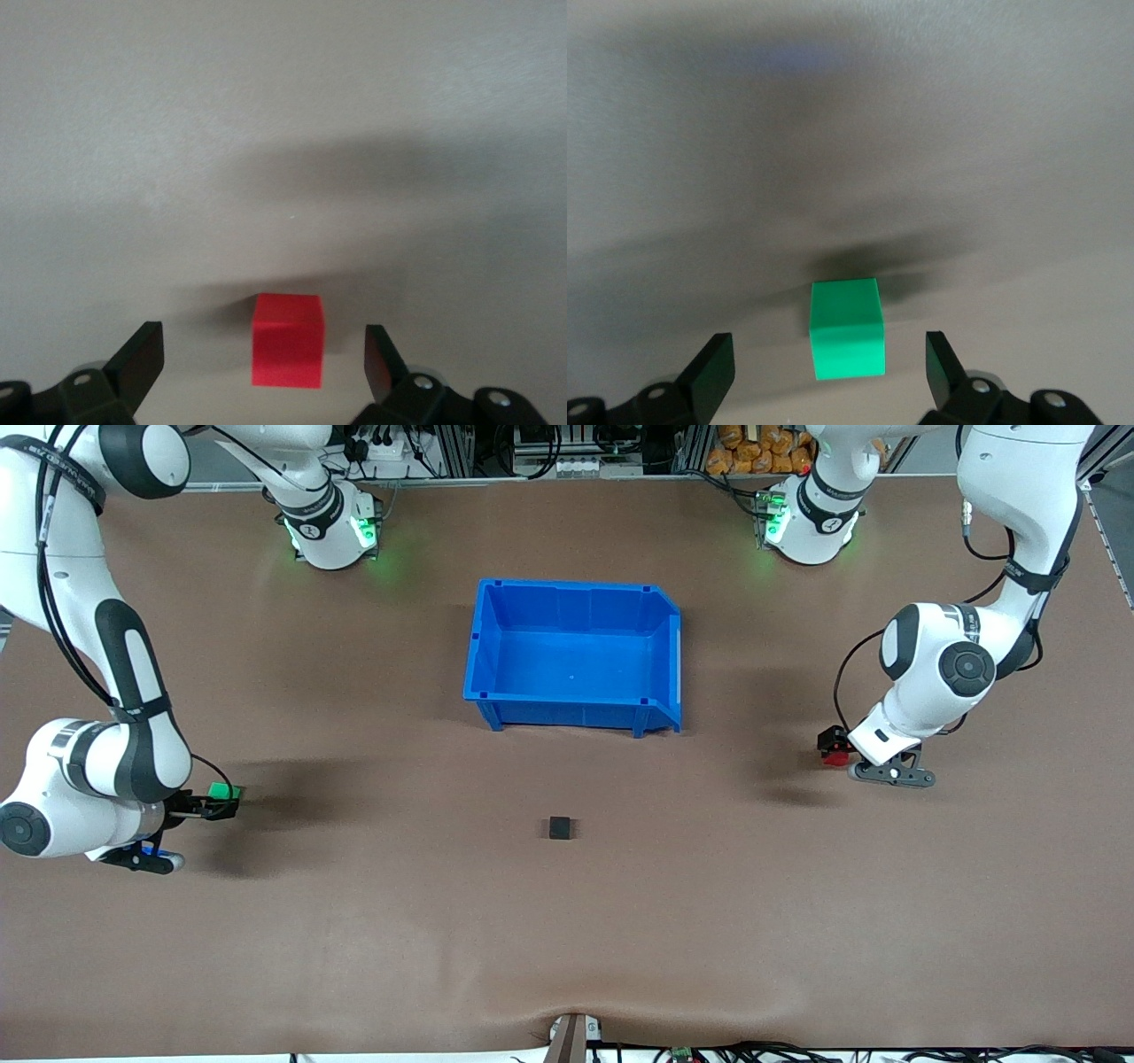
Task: Attach green and red cubes to black cube
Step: 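Close the right gripper on the green cube while the left gripper grasps the red cube, then carry the green cube with the right gripper while the left gripper carries the red cube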
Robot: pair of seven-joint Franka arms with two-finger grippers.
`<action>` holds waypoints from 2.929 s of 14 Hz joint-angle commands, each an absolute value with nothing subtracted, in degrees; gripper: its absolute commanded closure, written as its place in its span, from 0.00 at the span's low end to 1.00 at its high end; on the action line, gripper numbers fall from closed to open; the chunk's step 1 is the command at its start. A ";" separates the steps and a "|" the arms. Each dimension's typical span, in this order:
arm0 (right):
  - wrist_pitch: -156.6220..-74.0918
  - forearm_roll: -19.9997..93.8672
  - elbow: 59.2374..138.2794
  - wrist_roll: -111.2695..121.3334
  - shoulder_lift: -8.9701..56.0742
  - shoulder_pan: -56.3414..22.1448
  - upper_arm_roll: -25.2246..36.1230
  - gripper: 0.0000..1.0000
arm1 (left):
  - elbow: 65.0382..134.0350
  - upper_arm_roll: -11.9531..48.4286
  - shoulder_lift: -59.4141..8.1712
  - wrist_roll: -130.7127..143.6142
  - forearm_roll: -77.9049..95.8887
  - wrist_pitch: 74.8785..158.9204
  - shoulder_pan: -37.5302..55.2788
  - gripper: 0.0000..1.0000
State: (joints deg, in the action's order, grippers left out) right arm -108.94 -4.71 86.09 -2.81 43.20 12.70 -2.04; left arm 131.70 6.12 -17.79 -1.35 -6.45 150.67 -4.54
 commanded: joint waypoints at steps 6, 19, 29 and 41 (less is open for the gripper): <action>-109.16 -4.13 85.34 -2.20 45.78 13.89 -2.90 0.48 | 131.93 6.59 -19.95 -1.05 -7.65 152.75 -4.83 0.04; -86.31 11.13 72.69 -24.83 46.41 8.44 -3.34 1.00 | 131.40 6.59 -22.15 -0.79 -7.65 155.04 -4.75 0.80; -95.06 32.08 72.68 -65.97 46.05 -5.42 -3.69 1.00 | 119.04 12.64 -21.17 30.61 -7.56 149.44 -1.94 1.00; -127.94 34.98 74.36 -92.89 50.97 -22.58 -3.52 1.00 | 85.53 12.39 -41.74 94.37 -7.65 138.34 14.85 1.00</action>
